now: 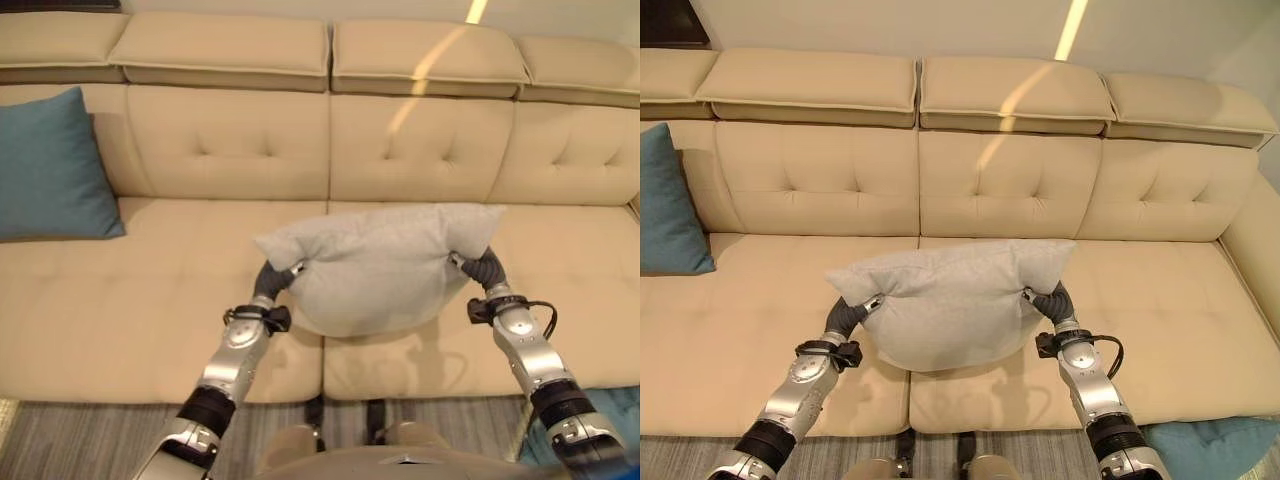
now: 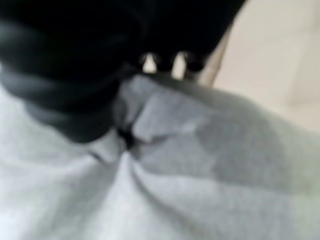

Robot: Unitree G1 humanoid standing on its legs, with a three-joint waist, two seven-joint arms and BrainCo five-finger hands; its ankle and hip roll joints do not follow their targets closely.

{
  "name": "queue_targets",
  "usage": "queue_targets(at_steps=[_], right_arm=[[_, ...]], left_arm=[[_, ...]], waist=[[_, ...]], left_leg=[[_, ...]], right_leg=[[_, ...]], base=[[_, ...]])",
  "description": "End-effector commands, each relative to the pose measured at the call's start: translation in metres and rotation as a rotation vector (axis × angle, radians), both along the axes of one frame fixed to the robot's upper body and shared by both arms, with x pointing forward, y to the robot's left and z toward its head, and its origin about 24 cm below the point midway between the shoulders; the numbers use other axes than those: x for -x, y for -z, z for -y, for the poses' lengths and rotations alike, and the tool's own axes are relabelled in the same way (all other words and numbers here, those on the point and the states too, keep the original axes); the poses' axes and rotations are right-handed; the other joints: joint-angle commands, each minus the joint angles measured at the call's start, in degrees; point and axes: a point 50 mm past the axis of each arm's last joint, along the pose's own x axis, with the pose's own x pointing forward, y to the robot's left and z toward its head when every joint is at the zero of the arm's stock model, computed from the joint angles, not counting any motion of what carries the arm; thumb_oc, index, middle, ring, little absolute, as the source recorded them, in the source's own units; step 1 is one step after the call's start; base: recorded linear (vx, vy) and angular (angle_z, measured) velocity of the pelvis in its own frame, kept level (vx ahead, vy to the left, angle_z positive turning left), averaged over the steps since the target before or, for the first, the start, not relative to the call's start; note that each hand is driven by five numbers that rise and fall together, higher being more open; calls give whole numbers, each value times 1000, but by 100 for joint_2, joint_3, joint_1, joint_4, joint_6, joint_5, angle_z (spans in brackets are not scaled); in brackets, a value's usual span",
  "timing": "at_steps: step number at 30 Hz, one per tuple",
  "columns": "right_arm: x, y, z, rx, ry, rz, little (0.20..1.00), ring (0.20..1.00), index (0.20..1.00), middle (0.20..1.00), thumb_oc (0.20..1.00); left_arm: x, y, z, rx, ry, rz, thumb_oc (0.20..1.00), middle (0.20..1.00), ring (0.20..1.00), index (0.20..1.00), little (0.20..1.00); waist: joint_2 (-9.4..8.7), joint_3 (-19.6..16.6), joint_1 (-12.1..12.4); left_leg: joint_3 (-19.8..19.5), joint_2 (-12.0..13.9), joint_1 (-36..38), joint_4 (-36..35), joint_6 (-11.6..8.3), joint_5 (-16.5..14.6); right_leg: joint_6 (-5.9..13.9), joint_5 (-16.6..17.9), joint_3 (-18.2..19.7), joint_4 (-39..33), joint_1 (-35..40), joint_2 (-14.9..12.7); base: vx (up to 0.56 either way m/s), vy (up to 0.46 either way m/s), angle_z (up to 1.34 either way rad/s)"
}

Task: Pick up all the scattered cushions and arrange them neatly on the sofa.

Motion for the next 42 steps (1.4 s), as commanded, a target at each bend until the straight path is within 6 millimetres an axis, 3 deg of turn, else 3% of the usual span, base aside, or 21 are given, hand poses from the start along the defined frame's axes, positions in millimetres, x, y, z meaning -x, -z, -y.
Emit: queue_targets(at_steps=[1, 9, 12, 21, 27, 30, 37, 42], right_arm=[[-17, -39, -8, -32, -23, 208, 200, 200, 200, 200, 200], [-15, -50, -8, -46, -40, 247, 200, 200, 200, 200, 200], [-23, -69, -17, -42, -79, 316, 200, 200, 200, 200, 200], [-66, -151, -73, 15, -235, 548, 200, 200, 200, 200, 200], [-96, -226, -103, 24, -218, 711, 200, 200, 200, 200, 200], [-101, -244, -108, 63, -204, 748, 200, 200, 200, 200, 200], [-105, -265, -118, 112, -188, 789, 200, 200, 200, 200, 200], [-109, -274, -121, 150, -179, 801, 200, 200, 200, 200, 200]], left_arm=[[-17, -52, 3, 35, 19, 267, 200, 200, 200, 200, 200], [-14, -65, -4, -4, -16, 332, 200, 200, 200, 200, 200], [-20, -83, -7, -28, -38, 404, 200, 200, 200, 200, 200], [-67, -158, 5, -108, -48, 611, 200, 200, 200, 200, 200], [-103, -241, 11, -164, -111, 777, 200, 200, 200, 200, 200], [-110, -263, 8, -168, -146, 808, 200, 200, 200, 200, 200], [-117, -295, 6, -192, -173, 839, 200, 200, 200, 200, 200], [-122, -303, 8, -168, -177, 834, 200, 200, 200, 200, 200]], waist=[[-266, -410, 85], [-228, -556, 102], [-188, -591, 130], [-153, -337, 253], [-86, -9, 218], [-69, 6, 174], [-44, 41, 41], [-31, 49, -53]], left_leg=[[4, 279, -402, 998, -415, -759], [-32, 210, 129, 394, -433, -683], [-61, 204, 241, 200, -437, -620], [-134, 242, -143, 195, -486, -509], [-229, 146, -1187, 408, -553, -281], [-232, 102, -1464, 389, -580, -177], [-197, 61, -1827, 330, -623, -85], [-194, 29, -2098, 303, -635, -34]], right_leg=[[629, 699, -136, -625, 161, -312], [665, 785, -178, -967, 452, -279], [675, 745, -232, -1028, 537, -269], [650, 744, -280, -1023, 263, -255], [644, 982, -213, -872, -703, -251], [655, 1088, -139, -871, -1006, -222], [735, 1274, -29, -980, -1428, -187], [790, 1400, 78, -1016, -1785, -183]], base=[[39, 19, 8], [117, 7, 16], [79, 14, 4], [-33, 3, 12], [-146, 21, 12], [-51, 49, 5], [4, 43, -7], [5, 48, -14]])
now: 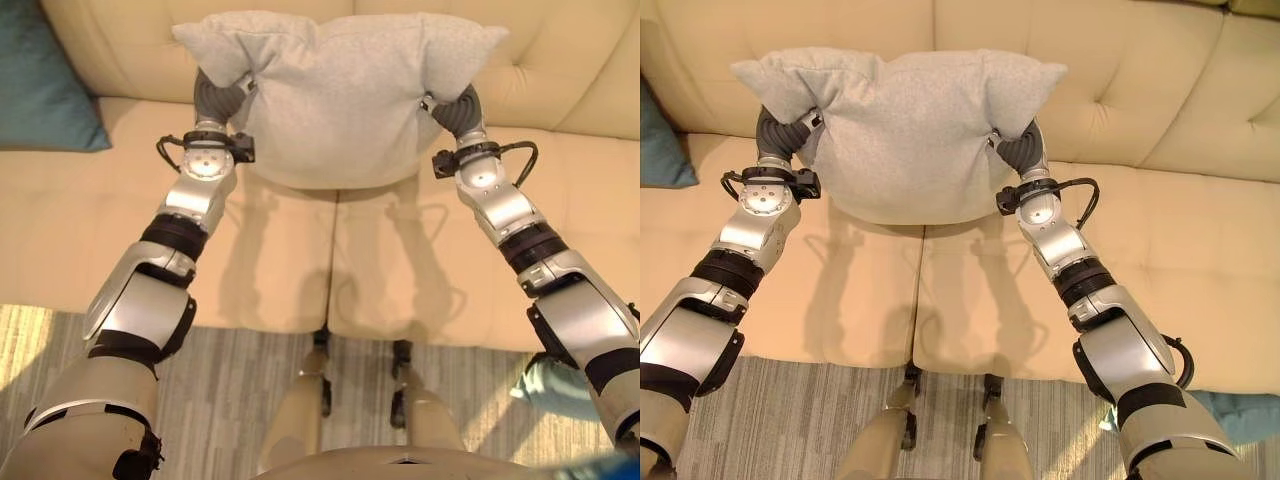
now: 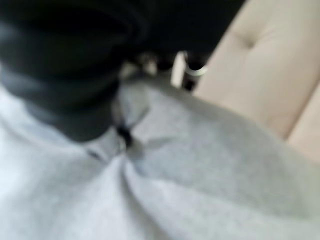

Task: Pick up all the scattered cushions and arrange them neatly on the sofa.

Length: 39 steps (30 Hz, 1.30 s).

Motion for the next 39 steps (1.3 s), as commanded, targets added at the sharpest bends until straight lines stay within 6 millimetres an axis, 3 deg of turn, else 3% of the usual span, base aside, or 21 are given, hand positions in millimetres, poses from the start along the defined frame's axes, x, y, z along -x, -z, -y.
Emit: queue_targets(at_steps=[1, 6, 7, 8, 9, 10, 12, 17, 18, 19, 22, 25, 30, 33, 36, 37, 39], right_arm=[[11, -77, -56, 11, -192, 275, 200, 200, 200, 200, 200], [5, -87, -50, 77, -157, 278, 200, 200, 200, 200, 200], [2, -95, -45, 102, -129, 276, 278, 278, 278, 278, 278], [0, -100, -43, 113, -112, 279, 435, 435, 435, 435, 435], [-1, -104, -41, 122, -97, 283, 937, 937, 937, 937, 937], [0, -112, -39, 145, -79, 298, 1000, 1000, 1000, 1000, 1000], [0, -121, -36, 181, -56, 313, 1000, 1000, 1000, 1000, 1000], [-7, -142, 5, 300, 130, 287, 1000, 1000, 1000, 1000, 1000], [-7, -142, 5, 300, 130, 287, 1000, 1000, 1000, 1000, 1000], [-7, -145, 19, 320, 177, 278, 1000, 1000, 1000, 1000, 1000], [-6, -146, 35, 315, 215, 264, 1000, 1000, 1000, 1000, 1000], [-5, -141, 66, 304, 290, 221, 1000, 1000, 1000, 1000, 1000], [1, -138, 96, 326, 357, 195, 1000, 1000, 1000, 1000, 1000], [7, -119, 122, 269, 381, 171, 1000, 1000, 1000, 1000, 1000], [11, -107, 123, 280, 347, 176, 1000, 1000, 1000, 1000, 1000], [18, -91, 125, 287, 307, 182, 1000, 1000, 1000, 1000, 1000], [21, -80, 126, 288, 288, 178, 1000, 1000, 1000, 1000, 1000]], left_arm=[[5, -82, 38, 13, 158, 305, 200, 200, 200, 200, 200], [-3, -82, 34, -16, 130, 254, 200, 200, 200, 200, 200], [-5, -91, 31, -46, 98, 243, 796, 796, 796, 796, 796], [-6, -94, 29, -53, 84, 237, 1000, 1000, 1000, 1000, 1000], [-6, -100, 27, -63, 67, 241, 1000, 1000, 1000, 1000, 1000], [-6, -105, 25, -76, 51, 243, 1000, 1000, 1000, 1000, 1000], [-4, -111, 19, -89, 25, 252, 1000, 1000, 1000, 1000, 1000], [-3, -114, -18, -172, -122, 184, 1000, 1000, 1000, 1000, 1000], [-3, -114, -18, -172, -122, 184, 1000, 1000, 1000, 1000, 1000], [-1, -117, -28, -188, -155, 182, 1000, 1000, 1000, 1000, 1000], [4, -118, -43, -182, -193, 180, 1000, 1000, 1000, 1000, 1000], [12, -113, -72, -161, -259, 159, 1000, 1000, 1000, 1000, 1000], [21, -109, -94, -153, -297, 153, 1000, 1000, 1000, 1000, 1000], [29, -94, -104, -105, -259, 180, 1000, 1000, 1000, 1000, 1000], [34, -85, -101, -112, -211, 213, 1000, 1000, 1000, 1000, 1000], [42, -65, -98, -119, -160, 225, 1000, 1000, 1000, 1000, 1000], [45, -53, -97, -111, -147, 218, 1000, 1000, 1000, 1000, 1000]], waist=[[-190, -203, 1], [-225, -211, -80], [-206, -211, -83], [-198, -216, -77], [-198, -207, -58], [-200, -189, -40], [-210, -156, -6], [-315, -84, 153], [-314, -80, 152], [-339, -69, 187], [-363, -55, 223], [-396, -53, 270], [-405, -59, 303], [-417, -70, 340], [-414, -89, 350], [-415, -115, 355], [-409, -154, 341]], left_leg=[[113, -79, -163, 609, -304, -676], [86, -116, -656, 792, -320, -699], [57, -139, -872, 864, -319, -684], [33, -149, -943, 866, -322, -668], [17, -143, -994, 856, -325, -653], [-6, -143, -1054, 848, -330, -632], [-41, -143, -1128, 826, -344, -591], [-104, -148, -1190, 662, -409, -461], [-105, -148, -1187, 661, -409, -460], [-108, -155, -1181, 662, -421, -450], [-124, -159, -1147, 661, -427, -460], [-134, -153, -1054, 646, -439, -473], [-135, -137, -939, 637, -448, -502], [-134, -142, -761, 693, -438, -586], [-136, -134, -603, 682, -441, -614], [-150, -123, -394, 651, -441, -651], [-156, -131, -301, 625, -434, -636]], right_leg=[[581, 595, 171, 51, -415, -180], [597, 683, 215, 60, -871, -186], [605, 706, 233, 68, -1031, -192], [611, 720, 214, 65, -1094, -197], [615, 725, 198, 62, -1149, -204], [628, 733, 183, 56, -1192, -207], [640, 734, 164, 52, -1256, -190], [679, 740, 63, 26, -1332, -146], [679, 739, 63, 26, -1330, -146], [685, 746, 40, 22, -1313, -141], [686, 735, 18, 21, -1280, -128], [689, 722, -37, 21, -1184, -127], [684, 681, -100, 21, -1061, -122], [657, 599, -154, 30, -828, -107], [640, 546, -182, 36, -676, -106], [615, 461, -216, 37, -466, -106], [603, 448, -243, 28, -382, -127]], base=[[14, 50, -16], [5, 16, -5], [-31, 15, 2], [-31, 4, 0], [0, 0, 0], [-13, -24, 4], [-16, -24, 11], [1, -18, 5], [5, -19, -6], [2, -11, 6], [6, -11, 52], [11, 0, 17], [9, -1, -6], [6, -15, 15], [21, -29, 6], [22, -20, -7], [25, -15, -3]])
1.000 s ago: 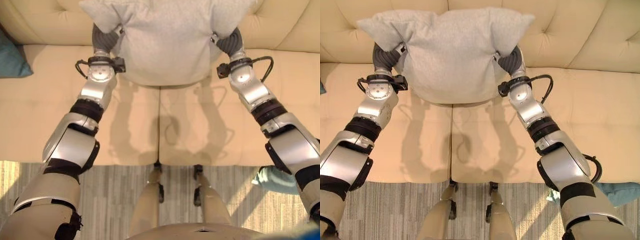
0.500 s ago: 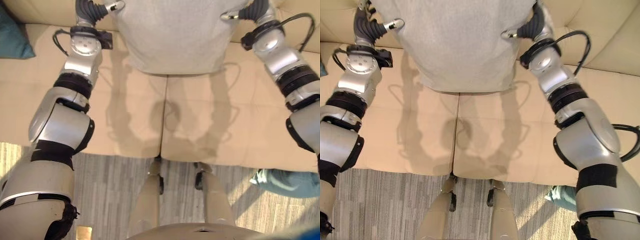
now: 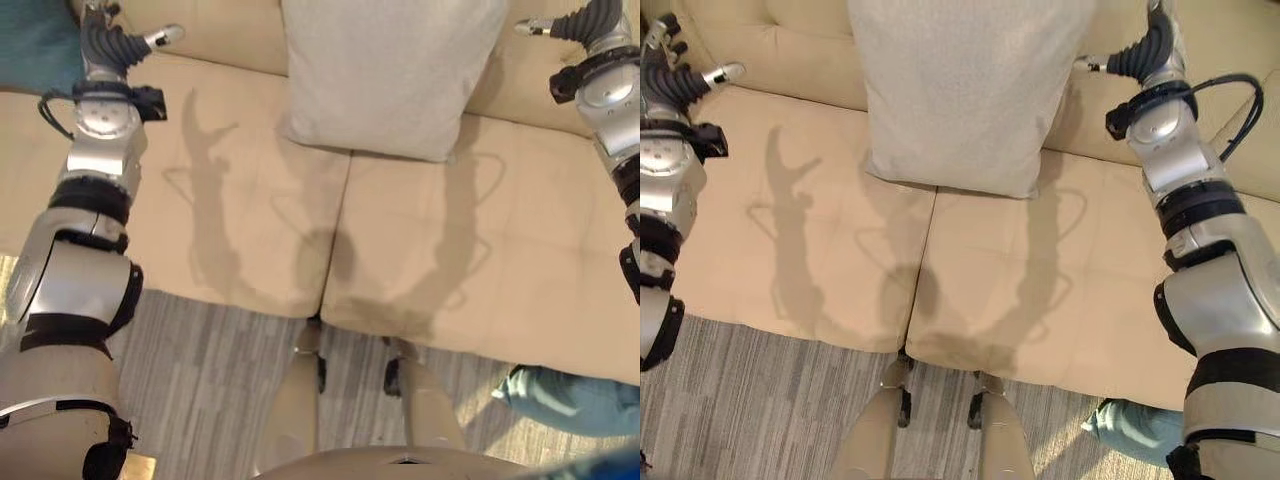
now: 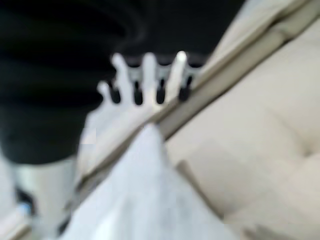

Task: Pick up all the scattered cushions and arrange them neatly on the sofa.

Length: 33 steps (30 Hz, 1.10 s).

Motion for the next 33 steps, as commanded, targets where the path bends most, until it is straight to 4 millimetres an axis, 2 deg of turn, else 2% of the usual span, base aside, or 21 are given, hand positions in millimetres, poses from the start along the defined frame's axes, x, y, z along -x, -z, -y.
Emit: queue_targets(at_steps=[1, 3, 4, 5, 9, 12, 13, 15, 18, 19, 20, 22, 24, 25, 26, 28, 29, 32, 33], right_arm=[[8, 12, 23, 29, 47, 8, 1000, 1000, 1000, 1000, 1000], [25, 56, 30, 11, 3, -44, 1000, 1000, 1000, 1000, 1000], [37, 86, 36, 3, -15, -105, 1000, 1000, 1000, 1000, 1000], [38, 88, 36, 3, -15, -110, 1000, 1000, 1000, 1000, 1000], [67, 154, 48, -29, -56, -326, 1000, 1000, 1000, 1000, 1000], [90, 206, 56, -29, -46, -526, 1000, 1000, 1000, 1000, 1000], [100, 231, 59, -58, -30, -612, 1000, 1000, 1000, 1000, 1000], [114, 263, 64, -74, 13, -733, 1000, 1000, 1000, 1000, 1000], [141, 316, 63, -109, 76, -923, 1000, 1000, 1000, 1000, 1000], [141, 316, 63, -109, 76, -923, 1000, 1000, 1000, 1000, 1000], [158, 344, 59, -178, 111, -1024, 1000, 1000, 1000, 1000, 1000], [180, 373, 56, -251, 172, -1128, 1000, 1000, 1000, 1000, 1000], [200, 393, 57, -286, 237, -1226, 1000, 1000, 1000, 1000, 1000], [200, 393, 57, -286, 237, -1226, 1000, 1000, 1000, 1000, 1000], [220, 410, 56, -288, 286, -1324, 1000, 1000, 1000, 1000, 1000], [236, 419, 59, -302, 337, -1388, 1000, 1000, 1000, 1000, 1000], [236, 419, 59, -302, 337, -1387, 1000, 1000, 1000, 1000, 1000], [258, 427, 67, -346, 429, -1442, 1000, 1000, 1000, 1000, 1000], [258, 427, 67, -346, 429, -1442, 1000, 1000, 1000, 1000, 1000]], left_arm=[[12, -6, -12, -23, -17, 83, 1000, 1000, 1000, 1000, 1000], [33, 37, -10, 16, 43, 67, 1000, 1000, 1000, 1000, 1000], [45, 72, -8, 63, 76, 4, 1000, 1000, 1000, 1000, 1000], [46, 73, -8, 62, 76, -1, 1000, 1000, 1000, 1000, 1000], [78, 150, -12, 80, 88, -243, 1000, 1000, 1000, 1000, 1000], [108, 224, -17, 166, 43, -511, 1000, 1000, 1000, 1000, 1000], [122, 249, -19, 181, 18, -616, 1000, 1000, 1000, 1000, 1000], [146, 292, -16, 231, -9, -799, 1000, 1000, 1000, 1000, 1000], [197, 356, -5, 274, -64, -1113, 1000, 1000, 1000, 1000, 1000], [197, 356, -5, 274, -64, -1112, 1000, 1000, 1000, 1000, 1000], [227, 386, 7, 323, -89, -1283, 1000, 1000, 1000, 1000, 1000], [257, 408, 15, 344, -114, -1456, 1000, 1000, 1000, 1000, 1000], [273, 416, 16, 281, -119, -1566, 1000, 1000, 1000, 1000, 1000], [273, 416, 16, 281, -119, -1566, 1000, 1000, 1000, 1000, 1000], [286, 420, 17, 278, -136, -1635, 1000, 1000, 1000, 1000, 1000], [287, 420, 14, 267, -150, -1650, 1000, 1000, 1000, 1000, 1000], [287, 420, 14, 266, -150, -1650, 1000, 1000, 1000, 1000, 1000], [275, 418, 15, 244, -136, -1626, 1000, 1000, 1000, 1000, 1000], [275, 418, 15, 244, -136, -1625, 1000, 1000, 1000, 1000, 1000]], waist=[[-290, -170, 133], [-255, -210, 150], [-232, -257, 153], [-231, -264, 152], [-181, -362, 140], [-170, -512, 128], [-149, -551, 123], [-112, -638, 85], [-67, -728, 54], [-69, -737, 49], [-60, -819, 17], [-62, -872, -32], [-45, -924, -60], [-45, -922, -60], [-44, -976, -74], [-42, -981, -73], [-43, -979, -77], [-64, -869, -88], [-63, -871, -94]], left_leg=[[156, -271, 300, 450, 33, -713], [149, -274, 680, 351, 34, -764], [131, -264, 871, 317, 39, -788], [125, -264, 900, 307, 38, -788], [96, -216, 1345, 187, 42, -811], [118, -162, 1694, 29, 31, -771], [132, -138, 1804, -12, 20, -768], [140, -123, 1924, -40, 24, -737], [197, -45, 2219, -51, 22, -770], [193, -51, 2200, -50, 25, -758], [240, -2, 2338, -34, 35, -794], [270, 56, 2438, -18, 20, -797], [309, 108, 2541, -38, 2, -791], [310, 109, 2544, -39, 2, -791], [320, 171, 2597, -57, -30, -763], [286, 214, 2580, -62, -77, -709], [282, 214, 2580, -62, -78, -708], [121, 293, 2296, 29, -261, -443], [115, 292, 2290, 32, -262, -443]], right_leg=[[697, 228, -80, -538, 733, -295], [665, 95, -158, -538, 1090, -290], [635, 14, -219, -526, 1278, -315], [636, 10, -225, -532, 1307, -314], [600, -133, -331, -518, 1718, -351], [588, -190, -414, -540, 2030, -358], [581, -221, -437, -529, 2123, -346], [553, -255, -459, -509, 2237, -331], [501, -374, -448, -469, 2511, -272], [503, -365, -451, -471, 2495, -277], [461, -447, -427, -430, 2612, -247], [411, -530, -404, -376, 2707, -197], [372, -588, -383, -348, 2796, -153], [372, -588, -383, -348, 2798, -153], [320, -673, -404, -327, 2881, -93], [258, -753, -408, -283, 2917, -40], [258, -754, -411, -282, 2919, -40], [107, -893, -539, -296, 2977, 142], [106, -893, -545, -297, 2977, 142]], base=[[64, -43, 2], [82, -77, 0], [72, -70, -1], [64, -63, 0], [55, -68, 5], [59, -73, 12], [19, -66, 15], [5, -57, 10], [-21, -66, 7], [-22, -85, -1], [-41, -84, -3], [-73, -113, -8], [-52, -68, -9], [-75, -120, -6], [-87, -125, -5], [-90, -122, -3], [-130, -150, 2], [-173, -155, 20], [-150, -90, 55]])
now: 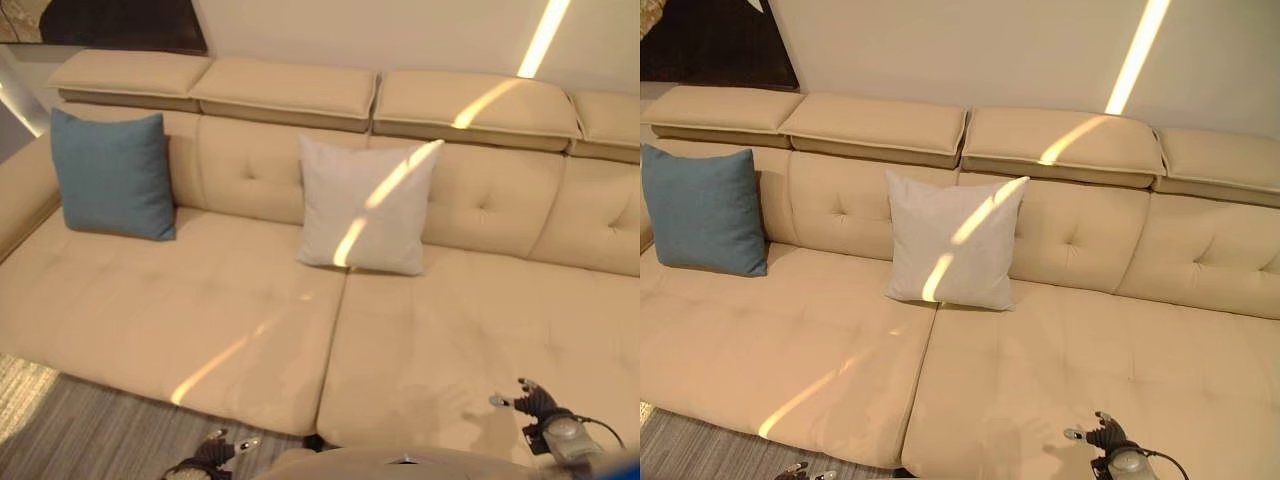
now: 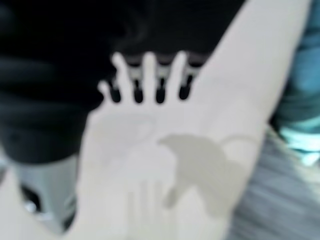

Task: Pick up all the scattered cushions and arrange them neatly on the sofa.

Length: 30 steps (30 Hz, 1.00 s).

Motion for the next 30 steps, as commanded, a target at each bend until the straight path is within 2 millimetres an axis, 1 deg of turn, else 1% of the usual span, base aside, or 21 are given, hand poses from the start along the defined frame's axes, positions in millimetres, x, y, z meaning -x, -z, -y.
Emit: queue_targets(at_steps=[1, 2, 3, 4, 5, 6, 7, 8, 10, 11, 12, 15, 16, 17, 18, 20, 23, 24, 26, 28, 30], right_arm=[[-18, -6, 1, 36, -4, 55, 1000, 1000, 1000, 1000, 1000], [-16, -6, 4, 50, -4, 29, 1000, 1000, 1000, 1000, 1000], [-16, -6, 4, 50, -4, 30, 1000, 1000, 1000, 1000, 1000], [-17, -6, 5, 66, -17, 12, 1000, 1000, 1000, 1000, 1000], [-17, -6, 5, 65, -17, 12, 1000, 1000, 1000, 1000, 1000], [-17, -7, 7, 75, -27, 3, 1000, 1000, 1000, 1000, 1000], [-17, -7, 7, 75, -27, 3, 1000, 1000, 1000, 1000, 1000], [-16, -6, 6, 84, -47, -23, 1000, 1000, 1000, 1000, 1000], [-11, -4, 6, 90, -61, -52, 1000, 1000, 1000, 1000, 1000], [-10, -2, 3, 93, -81, -73, 1000, 1000, 1000, 1000, 1000], [-10, -2, 3, 93, -81, -73, 1000, 1000, 1000, 1000, 1000], [-14, 2, -7, 97, -128, -96, 1000, 1000, 1000, 1000, 1000], [-14, 2, -7, 97, -128, -96, 1000, 1000, 1000, 1000, 1000], [-18, 3, -12, 93, -140, -92, 1000, 1000, 1000, 1000, 1000], [-19, 3, -12, 93, -140, -92, 1000, 1000, 1000, 1000, 1000], [-23, 3, -17, 91, -155, -87, 1000, 1000, 1000, 1000, 1000], [-17, 7, -23, 69, -165, -101, 1000, 1000, 1000, 1000, 1000], [-17, 7, -23, 69, -165, -100, 1000, 1000, 1000, 1000, 1000], [-11, 10, -25, 53, -155, -114, 1000, 1000, 1000, 1000, 1000], [-12, 10, -26, 52, -153, -106, 1000, 1000, 1000, 1000, 1000], [-12, 11, -28, 44, -145, -101, 1000, 1000, 1000, 1000, 1000]], left_arm=[[-21, -10, -19, -69, 14, 46, 1000, 1000, 1000, 1000, 1000], [-31, -12, -15, -63, 24, 76, 1000, 1000, 1000, 1000, 1000], [-31, -12, -15, -63, 24, 76, 1000, 1000, 1000, 1000, 1000], [-36, -11, -10, -51, 25, 87, 1000, 1000, 1000, 1000, 1000], [-36, -11, -10, -52, 25, 87, 1000, 1000, 1000, 1000, 1000], [-37, -10, -7, -41, 26, 91, 1000, 1000, 1000, 1000, 1000], [-37, -10, -7, -41, 26, 91, 1000, 1000, 1000, 1000, 1000], [-39, -9, 1, -22, 30, 100, 1000, 1000, 1000, 1000, 1000], [-41, -7, 8, -6, 58, 100, 1000, 1000, 1000, 1000, 1000], [-42, -6, 13, -6, 93, 94, 1000, 1000, 1000, 1000, 1000], [-42, -6, 13, -6, 93, 94, 1000, 1000, 1000, 1000, 1000], [-45, -7, 14, -20, 127, 89, 1000, 1000, 1000, 1000, 1000], [-45, -7, 14, -20, 127, 89, 1000, 1000, 1000, 1000, 1000], [-45, -7, 11, -32, 122, 85, 1000, 1000, 1000, 1000, 1000], [-46, -7, 11, -32, 121, 86, 1000, 1000, 1000, 1000, 1000], [-47, -9, 6, -47, 127, 79, 1000, 1000, 1000, 1000, 1000], [-38, -7, 1, -55, 122, 43, 1000, 1000, 1000, 1000, 1000], [-38, -7, 1, -55, 122, 43, 1000, 1000, 1000, 1000, 1000], [-29, -6, -2, -59, 111, 16, 1000, 1000, 1000, 1000, 1000], [-27, -5, -2, -53, 99, 13, 1000, 1000, 1000, 1000, 1000], [-22, -4, -2, -54, 87, 4, 1000, 1000, 1000, 1000, 1000]], waist=[[-433, 177, 1], [-497, 310, 17], [-495, 310, 17], [-600, 397, 13], [-604, 379, -2], [-634, 384, -11], [-639, 368, -24], [-620, 323, -74], [-529, 305, -102], [-481, 287, -150], [-480, 288, -143], [-557, 425, -156], [-559, 424, -153], [-579, 501, -126], [-581, 498, -124], [-561, 574, -98], [-418, 519, 117], [-423, 509, 112], [-363, 376, 229], [-414, 281, 361], [-513, 186, 399]], left_leg=[[183, -20, -248, 217, -455, 135], [94, -105, -425, 663, -381, -39], [93, -104, -439, 688, -380, -53], [-163, -298, -405, 1152, -245, -547], [-174, -308, -430, 1146, -241, -530], [-275, -348, -320, 1338, -200, -796], [-284, -359, -341, 1332, -196, -779], [-441, -336, -118, 1383, -162, -983], [-579, -353, 32, 1212, -112, -1028], [-541, -403, 217, 990, -20, -1089], [-534, -402, 221, 987, -19, -1090], [-532, -705, 170, 1001, 145, -1172], [-528, -706, 169, 1001, 145, -1172], [-439, -811, 80, 1011, 194, -1143], [-436, -812, 75, 1012, 194, -1142], [-285, -820, -84, 1060, 247, -1054], [22, -700, -91, 899, 385, -883], [19, -707, -104, 893, 387, -869], [130, -617, -127, 808, 426, -789], [281, -580, -227, 825, 393, -735], [328, -589, -243, 762, 337, -685]], right_leg=[[318, -311, -156, 54, 117, -158], [306, -214, -113, 111, 3, -208], [307, -215, -112, 114, -1, -207], [310, -81, 26, 175, -165, -307], [314, -76, 14, 176, -187, -316], [330, 4, 110, 160, -234, -355], [334, 9, 101, 160, -253, -366], [385, 105, 215, 161, -347, -392], [422, 211, 338, 151, -410, -357], [462, 372, 435, 196, -562, -394], [462, 372, 442, 198, -563, -393], [622, 836, 531, 162, -1012, -536], [622, 837, 535, 163, -1016, -536], [702, 971, 458, 81, -1212, -575], [703, 971, 461, 84, -1219, -576], [693, 774, 270, 319, -1328, -605], [459, 133, 69, 1166, -889, -712], [461, 141, 67, 1161, -901, -719], [415, -176, 57, 1544, -568, -764], [429, -129, -46, 1361, -254, -844], [457, -215, -76, 1018, 11, -750]], base=[[-213, -38, 48], [-213, -37, 39], [-317, 3, 16], [-153, 24, -7], [-189, 51, -17], [-42, 33, -22], [-90, 137, -15], [-73, 177, -25], [-75, 214, -38], [-43, 159, -28], [-90, 200, -45], [-198, 175, -49], [-269, 197, -48], [-155, 100, -57], [-253, 142, -96], [-256, 92, -73], [-231, 95, -39], [-87, 35, -74], [-61, -24, -57], [-66, -99, -29], [-39, -133, -35]])
